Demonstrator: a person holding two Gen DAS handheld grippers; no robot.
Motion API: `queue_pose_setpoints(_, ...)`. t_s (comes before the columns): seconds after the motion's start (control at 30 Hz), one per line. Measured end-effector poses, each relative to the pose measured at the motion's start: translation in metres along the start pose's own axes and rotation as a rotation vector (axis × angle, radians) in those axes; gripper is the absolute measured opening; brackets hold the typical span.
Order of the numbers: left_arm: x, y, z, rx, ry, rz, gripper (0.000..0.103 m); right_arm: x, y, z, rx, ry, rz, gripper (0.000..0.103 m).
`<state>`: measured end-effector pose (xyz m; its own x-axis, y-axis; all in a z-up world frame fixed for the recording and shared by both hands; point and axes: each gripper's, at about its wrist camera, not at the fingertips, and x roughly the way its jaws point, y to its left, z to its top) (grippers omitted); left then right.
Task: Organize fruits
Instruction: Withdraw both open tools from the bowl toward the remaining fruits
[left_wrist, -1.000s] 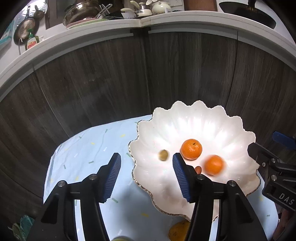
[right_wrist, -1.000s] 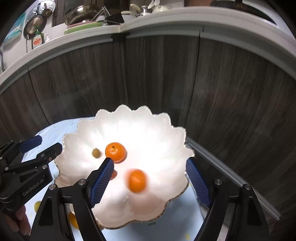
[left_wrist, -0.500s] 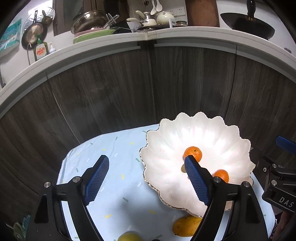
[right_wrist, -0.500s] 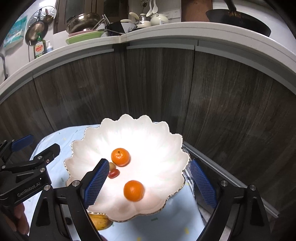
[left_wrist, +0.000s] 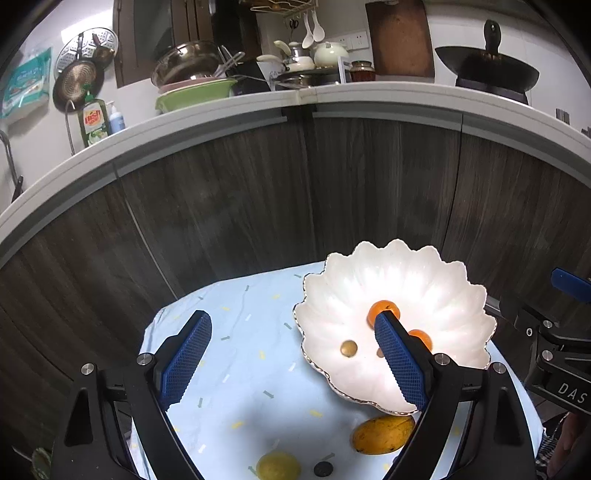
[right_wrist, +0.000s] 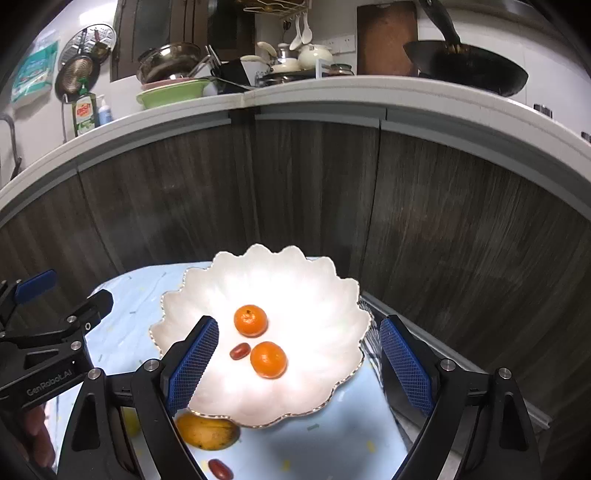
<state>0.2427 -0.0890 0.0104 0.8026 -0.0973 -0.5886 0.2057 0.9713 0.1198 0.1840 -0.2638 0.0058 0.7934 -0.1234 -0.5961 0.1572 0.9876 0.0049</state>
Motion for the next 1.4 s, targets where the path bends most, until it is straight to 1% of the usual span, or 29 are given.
queue_pose_setpoints(0.23, -0.013, 0.005, -0.003, -0.011, -0.005, 0.005, 0.090, -0.013, 0.004, 0.001, -0.002, -0.015, 0.006, 0.090)
queue_pose_setpoints(0.5, -0.025, 0.012, -0.016, -0.033, 0.002, 0.007, 0.090, -0.023, 0.008, -0.003, -0.006, -0.026, 0.005, 0.090)
queue_pose_setpoints(0.83, -0.035, 0.025, -0.039, -0.058, 0.023, 0.014, 0.090, -0.032, 0.023, -0.023, -0.009, -0.011, 0.032, 0.090)
queue_pose_setpoints(1.07, -0.039, 0.031, -0.057, -0.056, 0.033, 0.027, 0.090, -0.029, 0.033, -0.040, -0.021, 0.025, 0.050, 0.090)
queue_pose_setpoints(1.4, -0.039, 0.035, -0.083, -0.060, 0.047, 0.051, 0.090, -0.026, 0.040, -0.063, -0.027, 0.040, 0.053, 0.090)
